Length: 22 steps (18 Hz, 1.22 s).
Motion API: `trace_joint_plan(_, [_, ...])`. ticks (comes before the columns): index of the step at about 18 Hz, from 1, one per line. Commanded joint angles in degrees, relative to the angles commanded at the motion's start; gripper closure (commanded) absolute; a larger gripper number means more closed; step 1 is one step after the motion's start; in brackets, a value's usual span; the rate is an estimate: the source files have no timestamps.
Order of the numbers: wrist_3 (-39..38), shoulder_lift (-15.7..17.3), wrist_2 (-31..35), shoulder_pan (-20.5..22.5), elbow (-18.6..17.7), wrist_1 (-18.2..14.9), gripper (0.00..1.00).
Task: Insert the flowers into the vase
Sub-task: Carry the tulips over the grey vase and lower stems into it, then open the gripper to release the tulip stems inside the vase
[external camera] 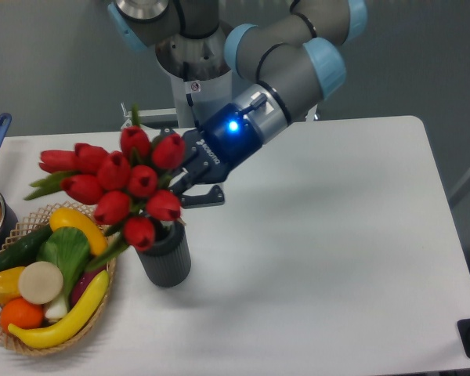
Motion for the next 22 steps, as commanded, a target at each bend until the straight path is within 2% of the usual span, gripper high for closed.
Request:
trace_joint_plan(14, [6.67,-1.14,0.79,-0.18,-3.51,0.35,0.89])
trace_joint_plan(22, [11.25,-3.25,1.4,-0.26,-5.45,0.88,0.85])
